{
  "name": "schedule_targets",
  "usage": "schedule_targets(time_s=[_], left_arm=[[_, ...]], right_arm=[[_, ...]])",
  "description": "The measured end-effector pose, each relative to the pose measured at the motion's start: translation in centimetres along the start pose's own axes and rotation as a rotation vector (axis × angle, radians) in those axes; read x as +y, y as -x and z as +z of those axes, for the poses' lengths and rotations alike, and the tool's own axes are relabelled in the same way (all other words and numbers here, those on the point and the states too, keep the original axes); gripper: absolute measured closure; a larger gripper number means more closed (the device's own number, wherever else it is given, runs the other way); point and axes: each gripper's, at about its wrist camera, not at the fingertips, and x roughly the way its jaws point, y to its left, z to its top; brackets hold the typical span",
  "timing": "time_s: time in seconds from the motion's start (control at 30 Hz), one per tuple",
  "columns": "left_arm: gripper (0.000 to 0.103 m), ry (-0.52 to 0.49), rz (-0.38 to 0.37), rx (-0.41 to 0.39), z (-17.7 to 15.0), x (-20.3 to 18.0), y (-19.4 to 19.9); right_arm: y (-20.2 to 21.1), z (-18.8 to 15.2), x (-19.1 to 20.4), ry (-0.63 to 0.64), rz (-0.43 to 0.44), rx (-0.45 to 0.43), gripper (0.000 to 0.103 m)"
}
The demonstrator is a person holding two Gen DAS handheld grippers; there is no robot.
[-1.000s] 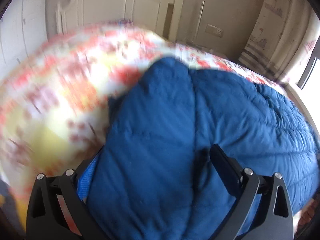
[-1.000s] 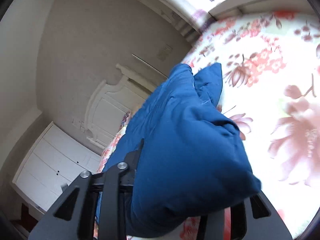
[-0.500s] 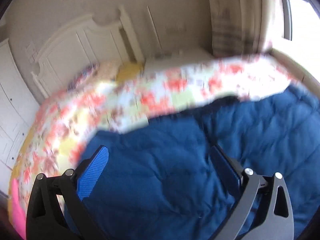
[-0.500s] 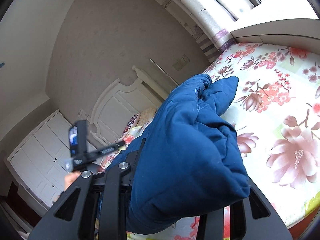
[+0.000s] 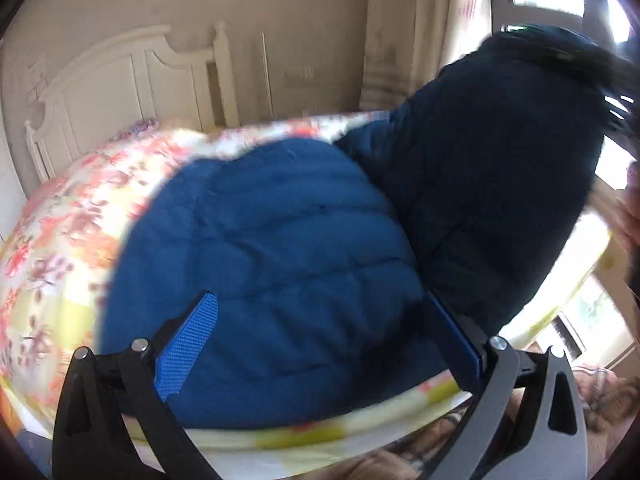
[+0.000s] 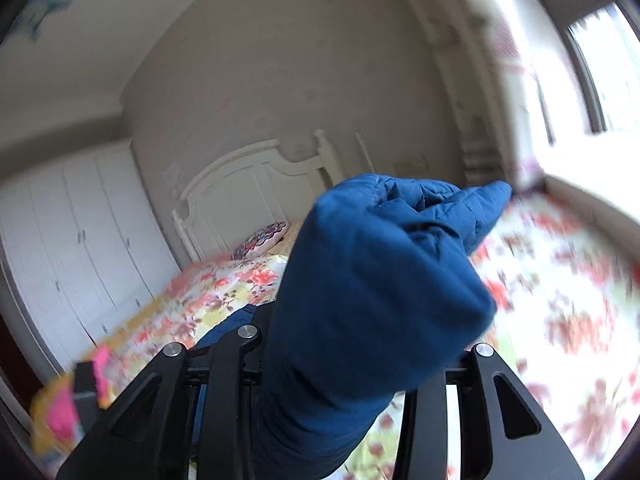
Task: Fold large clothes
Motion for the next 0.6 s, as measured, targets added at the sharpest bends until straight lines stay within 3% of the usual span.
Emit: schedule_targets(time_s=[0.1,0.17,0.23,0.27,0.33,0.37,0.4,0.47,0.6], left_arm=[[0.002,0.11,0.137,-0.122,0.9,5.2,3.4],[0.002,0.21,0.248,-0.191,1.4,9.1,5.7],[0.002,0.325,0.351,-0.251,1.5,13.4,8.4],[0.002,0.365,0.378,-0.267,1.4,14.9,9.4],[0.002,0.436,0.428,-0.302,1.2,17.2,11.4],[0.002,0.463,0.442,-0.32,1.1,18.1,12.3],[0.002,0.472,0.447,-0.326,1.1,18.7,12.9],[0.002,0.452,0.438,-0.305,1.6,18.9,12.8],[0.002,0.291,0.337,-0.25,4.8,16.1,10.2]], right_arm=[[-3.7,1.2,8.5,0.272,0.003,0.018,0.065],[-6.5,0.1,14.0,0.447,0.021,0.05,0.065],[-9.1,-2.7,19.0,0.629,0.042,0.088,0.065],[-11.2,-5.6,22.0,0.764,0.055,0.138,0.065],[-13.5,-10.1,24.9,0.915,0.08,0.241,0.065],[-14.9,-14.0,26.5,1.061,0.069,0.304,0.062],[-15.2,-17.4,27.6,1.219,0.015,0.277,0.061],[-15.3,-21.5,28.5,1.415,-0.101,0.185,0.057],[-15.5,-20.8,27.9,1.366,-0.073,0.204,0.056]])
